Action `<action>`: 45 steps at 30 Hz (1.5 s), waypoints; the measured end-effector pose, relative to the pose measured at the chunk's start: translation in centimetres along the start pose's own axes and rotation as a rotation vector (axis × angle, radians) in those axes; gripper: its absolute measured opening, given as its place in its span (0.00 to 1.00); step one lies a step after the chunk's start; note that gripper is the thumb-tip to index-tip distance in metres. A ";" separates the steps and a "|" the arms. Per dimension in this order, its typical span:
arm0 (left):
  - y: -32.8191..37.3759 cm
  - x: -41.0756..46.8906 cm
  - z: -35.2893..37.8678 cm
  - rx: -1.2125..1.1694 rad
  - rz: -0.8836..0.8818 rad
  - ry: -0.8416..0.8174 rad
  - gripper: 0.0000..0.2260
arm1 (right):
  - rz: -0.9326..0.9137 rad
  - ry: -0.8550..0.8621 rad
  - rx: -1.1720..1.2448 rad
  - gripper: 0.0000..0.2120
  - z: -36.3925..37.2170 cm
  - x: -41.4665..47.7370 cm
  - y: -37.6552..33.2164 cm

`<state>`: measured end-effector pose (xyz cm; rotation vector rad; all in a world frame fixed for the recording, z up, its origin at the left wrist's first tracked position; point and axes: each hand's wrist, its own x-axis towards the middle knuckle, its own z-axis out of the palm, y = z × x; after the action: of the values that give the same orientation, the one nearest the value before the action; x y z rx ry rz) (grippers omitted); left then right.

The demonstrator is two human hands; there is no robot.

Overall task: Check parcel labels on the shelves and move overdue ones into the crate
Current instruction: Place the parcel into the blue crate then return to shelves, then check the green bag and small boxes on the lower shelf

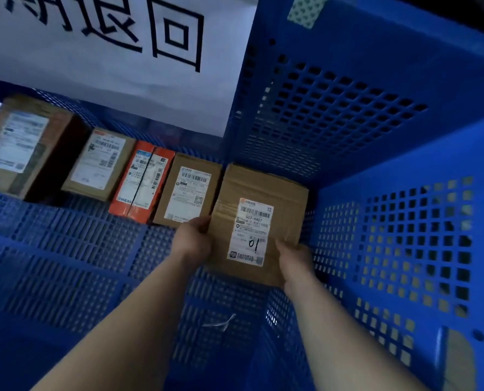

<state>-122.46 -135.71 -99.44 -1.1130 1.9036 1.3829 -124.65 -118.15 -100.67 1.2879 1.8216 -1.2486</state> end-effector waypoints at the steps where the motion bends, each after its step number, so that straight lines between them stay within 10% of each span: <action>1: -0.2 0.4 0.2 0.023 0.005 0.001 0.21 | 0.004 -0.019 -0.005 0.27 0.2 0.6 0.3; 17: 2.8 -6.3 -2.4 -0.082 0.011 -0.066 0.22 | -0.139 -0.216 -0.067 0.04 -1.7 -8.5 -3.8; 24: 7.4 -16.2 -9.2 -0.272 0.062 0.110 0.17 | -0.286 -0.301 -0.079 0.21 -3.6 -19.8 -7.8; 45: 11.0 -64.9 -22.7 -1.172 0.301 0.869 0.10 | -1.011 -1.095 -0.640 0.16 -13.2 -63.7 -10.7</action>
<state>-97.15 -135.58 -34.55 -2.3191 1.7131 2.6352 -110.33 -131.84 -37.81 -0.7074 1.6756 -1.2147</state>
